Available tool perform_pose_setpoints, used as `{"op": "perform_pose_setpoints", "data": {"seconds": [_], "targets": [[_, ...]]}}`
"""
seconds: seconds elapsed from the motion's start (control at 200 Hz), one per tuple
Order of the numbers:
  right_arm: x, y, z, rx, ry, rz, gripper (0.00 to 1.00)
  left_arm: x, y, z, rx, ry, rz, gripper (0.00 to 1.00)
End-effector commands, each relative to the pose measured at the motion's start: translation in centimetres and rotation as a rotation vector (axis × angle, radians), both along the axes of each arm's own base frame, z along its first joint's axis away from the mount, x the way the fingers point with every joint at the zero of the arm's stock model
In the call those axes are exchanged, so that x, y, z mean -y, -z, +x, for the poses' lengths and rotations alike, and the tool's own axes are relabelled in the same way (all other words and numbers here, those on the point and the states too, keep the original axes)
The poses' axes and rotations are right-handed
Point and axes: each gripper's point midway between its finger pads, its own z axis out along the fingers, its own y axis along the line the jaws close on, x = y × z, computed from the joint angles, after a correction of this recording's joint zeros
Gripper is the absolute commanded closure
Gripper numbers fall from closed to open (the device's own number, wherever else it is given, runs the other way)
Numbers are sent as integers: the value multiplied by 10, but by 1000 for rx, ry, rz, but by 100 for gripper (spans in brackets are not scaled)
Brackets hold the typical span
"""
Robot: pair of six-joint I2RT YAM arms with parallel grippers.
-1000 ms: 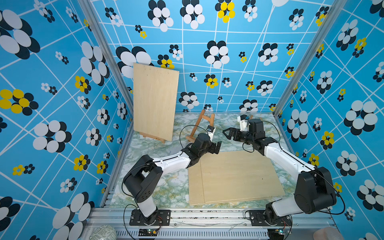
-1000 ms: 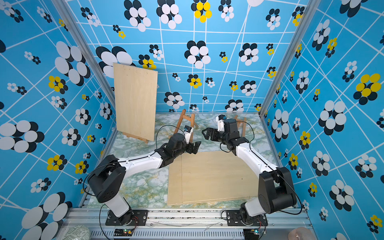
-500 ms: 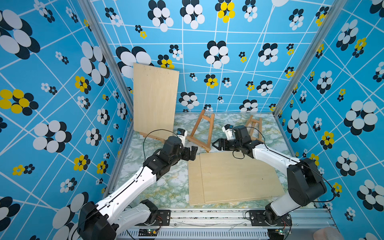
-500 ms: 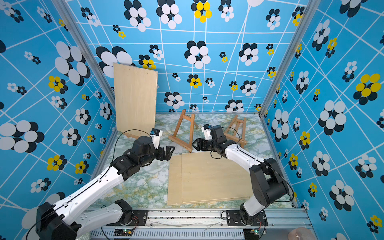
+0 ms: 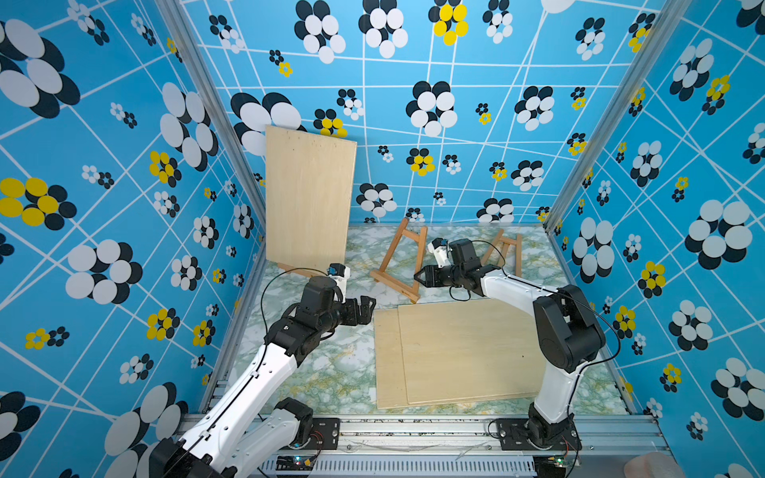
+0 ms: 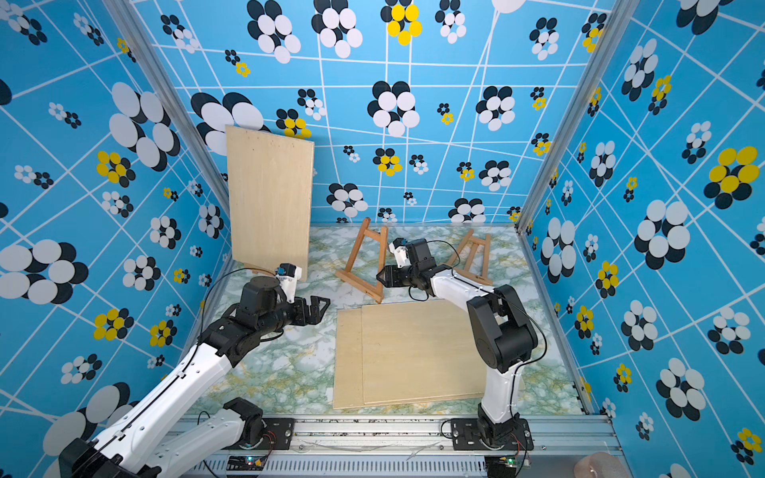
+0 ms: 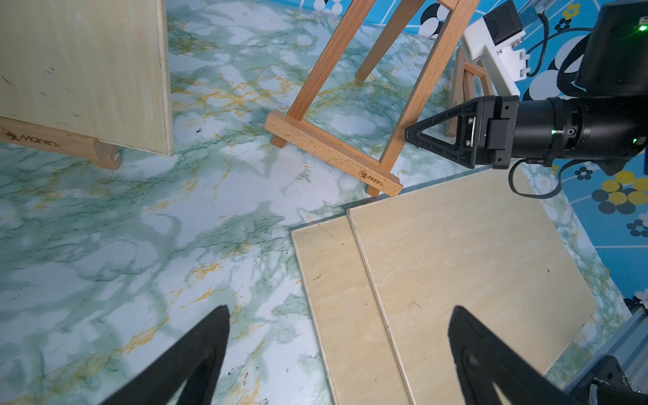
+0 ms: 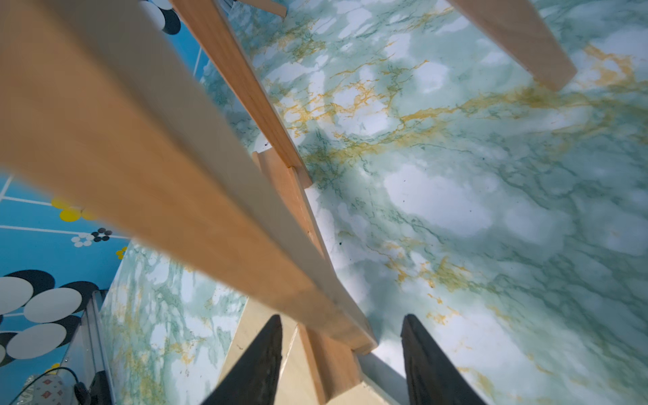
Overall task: Assemble the easel
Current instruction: Move the easel to the center of the board.
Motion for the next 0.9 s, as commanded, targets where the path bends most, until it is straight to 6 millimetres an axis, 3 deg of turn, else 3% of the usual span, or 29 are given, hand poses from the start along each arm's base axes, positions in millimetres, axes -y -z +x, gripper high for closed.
{"op": "perform_pose_setpoints", "data": {"seconds": [0.0,0.305,0.55,0.66,0.835,0.86,0.9], "targets": [[4,-2,17,36,-9,14,46,0,12,-3,-35,15,-2,1],[1,1,27,117,-133,21,51,-2,27,6,-65,19,3,1],[11,16,50,87,-88,-3,55,0,31,16,-76,20,-2,1],[7,20,59,80,-93,2,63,1,36,20,-88,24,3,1],[0,12,72,99,-104,21,66,0,45,23,-103,23,13,1],[-1,27,73,75,-107,15,67,-1,46,24,-105,20,13,1],[-2,26,76,77,-107,19,67,-2,48,25,-108,19,14,1]]}}
